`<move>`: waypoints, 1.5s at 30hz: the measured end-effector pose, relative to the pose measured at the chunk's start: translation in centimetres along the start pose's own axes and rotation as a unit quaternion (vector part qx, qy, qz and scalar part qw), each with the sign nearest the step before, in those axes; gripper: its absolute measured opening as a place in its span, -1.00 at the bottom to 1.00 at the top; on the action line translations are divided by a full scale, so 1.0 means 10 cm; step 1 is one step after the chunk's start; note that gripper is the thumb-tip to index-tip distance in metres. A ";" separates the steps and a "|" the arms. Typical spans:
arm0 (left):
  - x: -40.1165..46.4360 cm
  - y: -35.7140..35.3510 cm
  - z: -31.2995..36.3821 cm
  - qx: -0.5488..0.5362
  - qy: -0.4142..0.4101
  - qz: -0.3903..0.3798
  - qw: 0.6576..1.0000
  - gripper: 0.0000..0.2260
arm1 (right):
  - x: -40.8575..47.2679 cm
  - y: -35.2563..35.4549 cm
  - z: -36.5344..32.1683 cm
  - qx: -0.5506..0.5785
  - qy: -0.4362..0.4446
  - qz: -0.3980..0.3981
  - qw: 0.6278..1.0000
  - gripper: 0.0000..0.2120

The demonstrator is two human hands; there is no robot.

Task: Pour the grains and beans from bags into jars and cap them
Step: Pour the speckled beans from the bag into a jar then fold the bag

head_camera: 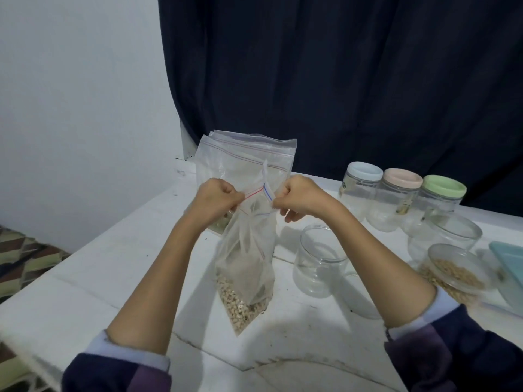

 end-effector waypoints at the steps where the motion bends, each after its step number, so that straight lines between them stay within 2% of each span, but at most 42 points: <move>1: 0.02 0.04 -0.03 0.021 -0.014 0.006 1.000 -0.78 | 0.00 0.04 0.01 -0.023 0.004 0.016 1.000 -0.90; 6: 0.05 0.18 -0.22 0.079 -0.072 0.041 0.993 -0.81 | -0.03 0.13 0.07 -0.107 -0.008 0.058 0.993 -0.88; 12: 0.05 0.43 -0.45 0.109 -0.066 0.123 0.984 -0.75 | -0.05 0.30 0.20 -0.155 -0.019 0.098 0.983 -0.89; 18: 0.04 0.63 -0.69 0.123 -0.059 0.140 0.981 -0.77 | -0.11 0.49 0.35 -0.155 -0.014 0.093 0.983 -0.86; 23: 0.01 0.68 -0.68 0.054 -0.054 0.087 0.993 -0.83 | -0.12 0.52 0.40 -0.157 0.017 0.107 0.982 -0.88; 25: 0.04 0.65 -0.53 0.020 -0.077 0.079 0.994 -0.85 | -0.13 0.48 0.32 -0.152 0.072 0.142 0.976 -0.92; 28: 0.19 0.58 -0.22 -0.003 -0.101 0.036 0.994 -0.80 | -0.25 0.37 0.12 -0.063 0.159 0.163 0.972 -0.91; 30: 0.35 0.51 -0.04 -0.003 -0.104 -0.012 0.994 -0.76 | -0.36 0.26 -0.02 0.004 0.192 0.112 0.975 -0.85; 33: 0.60 0.33 0.16 0.013 -0.095 -0.081 0.992 -0.76 | -0.55 0.07 -0.13 0.031 0.213 -0.019 0.976 -0.77; 35: 0.75 0.18 0.22 0.045 -0.086 -0.110 0.989 -0.78 | -0.65 -0.08 -0.15 0.011 0.222 -0.087 0.971 -0.68; 37: 0.84 0.05 0.26 0.090 -0.081 -0.133 0.984 -0.75 | -0.71 -0.26 -0.12 -0.063 0.225 -0.128 0.964 -0.61; 41: 0.93 -0.12 0.22 0.152 -0.044 -0.168 0.973 -0.59 | -0.74 -0.58 0.00 -0.267 0.245 -0.085 0.928 -0.48; 42: 0.95 -0.15 0.19 0.162 -0.040 -0.173 0.971 -0.63 | -0.73 -0.62 0.02 -0.281 0.252 -0.070 0.923 -0.50; 44: 0.96 -0.17 0.14 0.130 -0.031 -0.175 0.975 -0.88 | -0.70 -0.63 0.02 -0.265 0.263 -0.042 0.927 -0.68; 45: 0.94 -0.15 0.13 0.098 -0.023 -0.162 0.982 -0.87 | -0.67 -0.61 0.02 -0.231 0.267 -0.030 0.935 -0.75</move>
Point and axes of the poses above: each hand's wrist, its own x-axis towards the middle knuckle, its own y-axis out of the back of the hand, z = x × y, the point moved 1 cm from there along x, towards the middle knuckle, and after that the axes turned 6 degrees about x, right-handed, at the moved point
